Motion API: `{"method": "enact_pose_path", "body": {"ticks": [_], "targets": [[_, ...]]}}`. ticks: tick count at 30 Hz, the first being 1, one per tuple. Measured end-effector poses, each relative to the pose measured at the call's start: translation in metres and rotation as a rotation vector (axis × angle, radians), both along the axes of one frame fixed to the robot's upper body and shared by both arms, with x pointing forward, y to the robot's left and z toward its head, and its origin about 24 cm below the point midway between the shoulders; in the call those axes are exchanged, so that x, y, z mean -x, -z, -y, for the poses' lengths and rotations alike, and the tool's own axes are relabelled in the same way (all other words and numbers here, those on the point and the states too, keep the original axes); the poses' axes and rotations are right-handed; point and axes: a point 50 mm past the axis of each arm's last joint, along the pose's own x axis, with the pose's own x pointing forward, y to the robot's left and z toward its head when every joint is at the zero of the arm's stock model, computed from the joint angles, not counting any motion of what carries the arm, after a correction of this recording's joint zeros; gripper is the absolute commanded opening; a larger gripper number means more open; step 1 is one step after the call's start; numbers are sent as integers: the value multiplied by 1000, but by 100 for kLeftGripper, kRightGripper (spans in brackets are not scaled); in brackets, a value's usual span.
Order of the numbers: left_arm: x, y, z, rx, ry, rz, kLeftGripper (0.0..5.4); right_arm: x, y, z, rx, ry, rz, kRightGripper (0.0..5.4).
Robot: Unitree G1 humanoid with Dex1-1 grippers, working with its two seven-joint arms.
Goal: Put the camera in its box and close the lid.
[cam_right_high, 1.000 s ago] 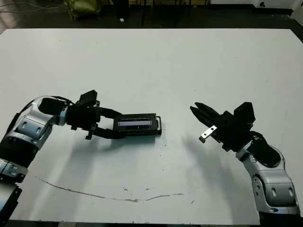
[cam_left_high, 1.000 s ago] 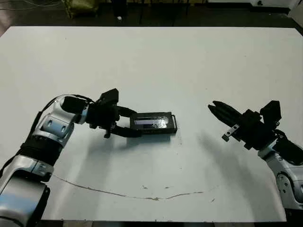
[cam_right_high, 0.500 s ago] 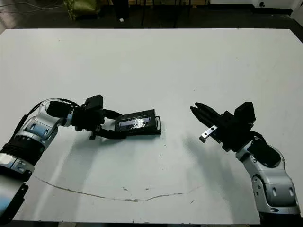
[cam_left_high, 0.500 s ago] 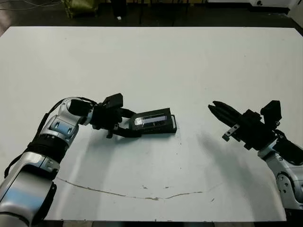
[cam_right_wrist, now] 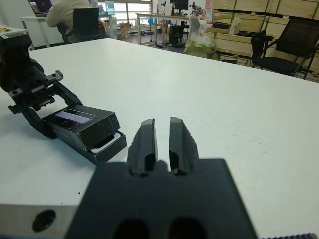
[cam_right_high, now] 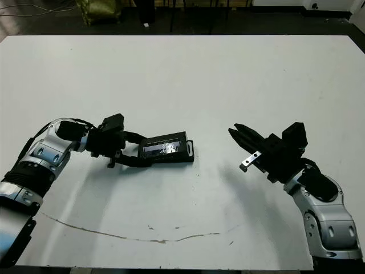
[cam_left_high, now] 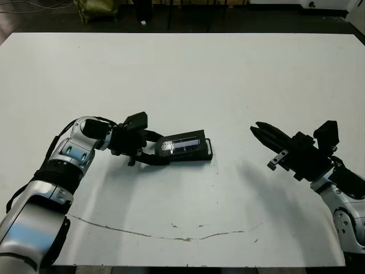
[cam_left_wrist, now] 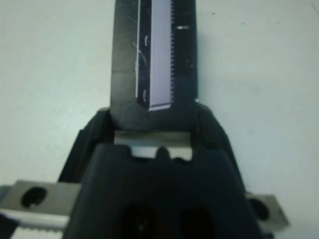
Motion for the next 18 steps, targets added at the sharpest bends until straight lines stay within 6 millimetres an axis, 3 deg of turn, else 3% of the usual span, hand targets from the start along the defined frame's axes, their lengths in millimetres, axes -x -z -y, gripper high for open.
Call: {"method": "enact_pose_path", "body": {"ticks": [18], "targets": [[-11, -1, 23, -48, 60, -30, 221, 0, 1, 2, 9, 5, 9, 0]]}}
